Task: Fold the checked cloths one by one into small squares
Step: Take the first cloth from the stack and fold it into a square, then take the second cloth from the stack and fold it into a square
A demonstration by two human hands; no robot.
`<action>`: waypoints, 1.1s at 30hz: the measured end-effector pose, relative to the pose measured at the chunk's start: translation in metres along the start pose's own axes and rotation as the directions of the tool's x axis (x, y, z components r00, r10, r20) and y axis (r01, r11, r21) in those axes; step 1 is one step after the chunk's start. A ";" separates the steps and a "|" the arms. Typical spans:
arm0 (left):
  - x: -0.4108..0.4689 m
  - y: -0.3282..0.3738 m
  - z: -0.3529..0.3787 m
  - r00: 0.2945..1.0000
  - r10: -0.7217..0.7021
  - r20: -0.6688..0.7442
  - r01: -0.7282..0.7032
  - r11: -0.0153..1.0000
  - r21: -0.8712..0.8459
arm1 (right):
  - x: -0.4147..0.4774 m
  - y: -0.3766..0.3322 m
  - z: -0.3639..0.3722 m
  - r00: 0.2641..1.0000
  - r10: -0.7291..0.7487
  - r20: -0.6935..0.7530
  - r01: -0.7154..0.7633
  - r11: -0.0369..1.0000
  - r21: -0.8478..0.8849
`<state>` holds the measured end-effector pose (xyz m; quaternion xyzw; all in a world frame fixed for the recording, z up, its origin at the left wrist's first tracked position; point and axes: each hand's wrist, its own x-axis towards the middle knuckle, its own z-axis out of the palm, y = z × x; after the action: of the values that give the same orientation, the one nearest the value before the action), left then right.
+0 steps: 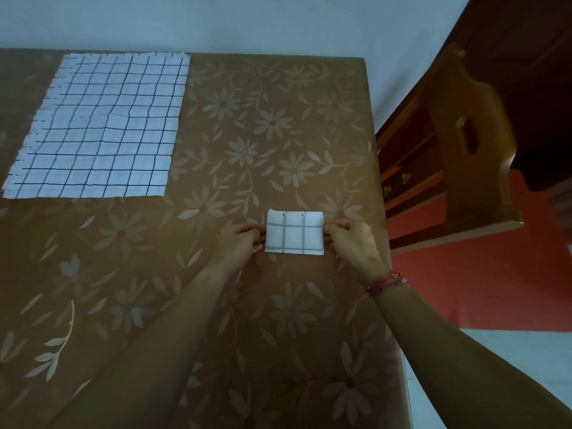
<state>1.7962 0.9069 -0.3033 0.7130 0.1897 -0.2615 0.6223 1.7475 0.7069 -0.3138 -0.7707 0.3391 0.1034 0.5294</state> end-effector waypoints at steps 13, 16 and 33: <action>-0.062 0.017 -0.048 0.965 0.237 -0.117 -0.205 0.950 0.236 | -0.043 -0.040 0.009 0.982 -0.176 0.074 0.185 0.972 -0.148; -0.090 0.022 -0.067 0.935 0.325 -0.141 -0.288 0.929 0.231 | -0.060 -0.061 0.025 0.955 -0.252 0.159 0.280 0.940 -0.193; -0.259 0.005 -0.231 0.738 0.538 -0.408 0.001 0.603 0.798 | -0.217 -0.163 0.133 0.551 -0.591 0.589 0.827 0.482 -0.289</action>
<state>1.6257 1.1487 -0.1211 0.9688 0.1368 0.0344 0.2038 1.7144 0.9488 -0.1356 -0.9140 -0.1847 0.1187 0.3412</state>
